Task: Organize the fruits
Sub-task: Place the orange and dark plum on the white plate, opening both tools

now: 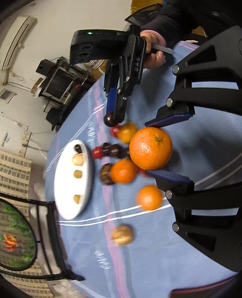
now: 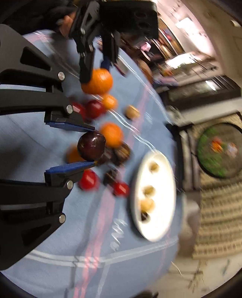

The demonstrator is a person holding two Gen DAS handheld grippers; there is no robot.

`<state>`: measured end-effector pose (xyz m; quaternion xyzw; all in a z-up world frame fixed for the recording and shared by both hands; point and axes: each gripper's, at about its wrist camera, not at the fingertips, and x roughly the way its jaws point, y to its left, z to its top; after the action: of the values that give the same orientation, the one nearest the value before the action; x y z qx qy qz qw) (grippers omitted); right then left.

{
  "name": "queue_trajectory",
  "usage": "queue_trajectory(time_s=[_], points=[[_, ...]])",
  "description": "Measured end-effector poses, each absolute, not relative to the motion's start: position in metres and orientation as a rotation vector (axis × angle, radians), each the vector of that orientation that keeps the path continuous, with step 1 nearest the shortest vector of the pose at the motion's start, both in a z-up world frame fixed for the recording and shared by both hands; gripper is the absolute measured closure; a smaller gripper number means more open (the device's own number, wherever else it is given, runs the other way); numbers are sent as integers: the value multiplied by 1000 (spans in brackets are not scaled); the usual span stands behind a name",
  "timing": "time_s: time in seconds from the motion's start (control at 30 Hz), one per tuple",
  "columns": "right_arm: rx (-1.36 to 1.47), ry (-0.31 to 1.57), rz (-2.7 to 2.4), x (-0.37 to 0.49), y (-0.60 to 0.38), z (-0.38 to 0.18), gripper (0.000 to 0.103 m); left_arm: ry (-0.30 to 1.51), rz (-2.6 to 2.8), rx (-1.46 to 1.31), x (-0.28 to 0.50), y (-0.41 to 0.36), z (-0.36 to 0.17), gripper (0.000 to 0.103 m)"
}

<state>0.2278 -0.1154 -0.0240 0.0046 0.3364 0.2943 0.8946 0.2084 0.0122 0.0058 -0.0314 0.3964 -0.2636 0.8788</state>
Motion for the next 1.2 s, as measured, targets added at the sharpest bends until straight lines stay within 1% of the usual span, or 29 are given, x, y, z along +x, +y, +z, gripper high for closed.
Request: queue_trajectory(time_s=[0.13, 0.27, 0.4, 0.5, 0.53, 0.57, 0.6, 0.63, 0.67, 0.7, 0.77, 0.83, 0.87, 1.03, 1.2], points=[[22, 637, 483, 278, -114, -18, 71, 825, -503, -67, 263, 9, 27, 57], [22, 656, 437, 321, -108, -28, 71, 858, -434, -43, 329, 1, 30, 57], [19, 694, 438, 351, -104, -39, 71, 922, -379, -24, 384, -7, 13, 57], [14, 728, 446, 359, -102, -44, 70, 951, -356, -4, 404, -14, 1, 57], [29, 741, 446, 363, -104, -45, 65, 962, -346, 1, 411, -16, -2, 57], [37, 748, 447, 365, -104, -44, 65, 979, -329, 4, 416, -17, -4, 56], [44, 757, 450, 365, -105, -42, 65, 985, -324, -1, 417, -17, -4, 45], [52, 765, 456, 363, -109, -40, 65, 972, -325, -14, 415, -15, 0, 37], [54, 762, 457, 361, -109, -37, 65, 947, -319, -20, 411, -12, 6, 27], [55, 750, 456, 356, -111, -34, 65, 913, -309, -17, 403, -9, 14, 24], [50, 736, 458, 345, -115, -27, 65, 864, -297, -2, 386, 0, 30, 24], [50, 731, 467, 333, -118, -23, 65, 812, -275, -1, 365, 12, 45, 17], [52, 721, 467, 324, -119, -21, 65, 790, -247, -1, 352, 20, 51, 10], [19, 673, 447, 282, -118, -21, 65, 722, -173, -43, 305, 60, 55, 8], [-12, 658, 476, 244, -113, -23, 65, 737, -129, -146, 281, 91, 24, 8]])
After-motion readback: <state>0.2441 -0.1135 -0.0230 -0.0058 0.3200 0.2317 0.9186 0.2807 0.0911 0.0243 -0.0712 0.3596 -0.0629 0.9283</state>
